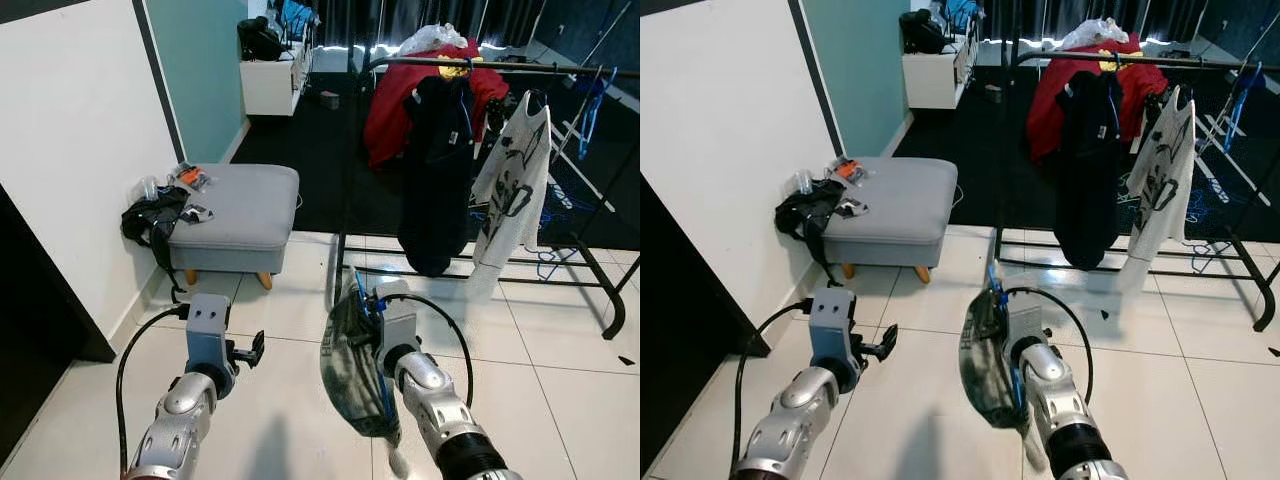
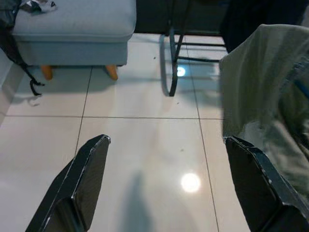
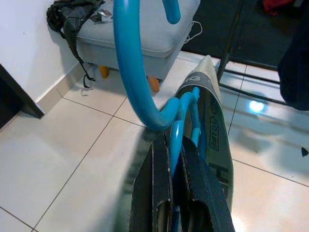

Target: Hang hanger

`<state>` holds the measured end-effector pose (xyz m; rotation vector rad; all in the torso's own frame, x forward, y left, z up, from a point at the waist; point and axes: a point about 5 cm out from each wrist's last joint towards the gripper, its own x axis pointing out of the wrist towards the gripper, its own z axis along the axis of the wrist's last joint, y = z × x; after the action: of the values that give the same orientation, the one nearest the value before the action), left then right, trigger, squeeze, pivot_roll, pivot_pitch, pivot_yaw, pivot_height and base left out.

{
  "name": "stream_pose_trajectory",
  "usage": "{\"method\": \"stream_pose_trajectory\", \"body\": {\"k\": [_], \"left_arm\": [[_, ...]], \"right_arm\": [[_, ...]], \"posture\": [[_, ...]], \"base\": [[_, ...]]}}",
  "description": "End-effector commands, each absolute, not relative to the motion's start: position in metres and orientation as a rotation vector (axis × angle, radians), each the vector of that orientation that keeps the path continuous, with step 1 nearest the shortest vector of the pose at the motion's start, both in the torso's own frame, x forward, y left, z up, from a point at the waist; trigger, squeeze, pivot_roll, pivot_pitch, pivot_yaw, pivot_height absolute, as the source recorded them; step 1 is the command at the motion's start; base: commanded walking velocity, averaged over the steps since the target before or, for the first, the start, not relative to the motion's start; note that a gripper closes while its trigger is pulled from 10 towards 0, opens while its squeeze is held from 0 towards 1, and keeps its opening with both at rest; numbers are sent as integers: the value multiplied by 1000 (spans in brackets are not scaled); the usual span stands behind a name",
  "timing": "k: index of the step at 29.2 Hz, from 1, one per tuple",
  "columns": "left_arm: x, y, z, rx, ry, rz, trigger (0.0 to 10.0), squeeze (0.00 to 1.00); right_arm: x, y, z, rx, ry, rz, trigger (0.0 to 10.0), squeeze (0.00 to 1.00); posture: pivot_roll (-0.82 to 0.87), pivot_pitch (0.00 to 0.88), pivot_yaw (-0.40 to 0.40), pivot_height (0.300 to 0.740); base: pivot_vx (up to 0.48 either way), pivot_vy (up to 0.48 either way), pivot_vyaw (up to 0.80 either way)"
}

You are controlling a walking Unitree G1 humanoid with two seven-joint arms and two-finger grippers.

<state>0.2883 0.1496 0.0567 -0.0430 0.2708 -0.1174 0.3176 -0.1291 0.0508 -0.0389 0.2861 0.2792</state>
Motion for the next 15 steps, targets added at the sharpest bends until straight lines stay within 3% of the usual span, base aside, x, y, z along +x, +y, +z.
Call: {"method": "stream_pose_trajectory", "body": {"k": [1, 15], "left_arm": [[289, 153, 54, -23, 298, -103, 10000, 0], [297, 151, 56, -26, 296, -95, 10000, 0]], "right_arm": [[317, -131, 48, -31, 298, 267, 10000, 0], [313, -135, 46, -5, 300, 268, 10000, 0]], "posture": [[21, 0, 9, 740], [2, 0, 11, 740]], "base": [[0, 0, 0], [0, 0, 0]]}}
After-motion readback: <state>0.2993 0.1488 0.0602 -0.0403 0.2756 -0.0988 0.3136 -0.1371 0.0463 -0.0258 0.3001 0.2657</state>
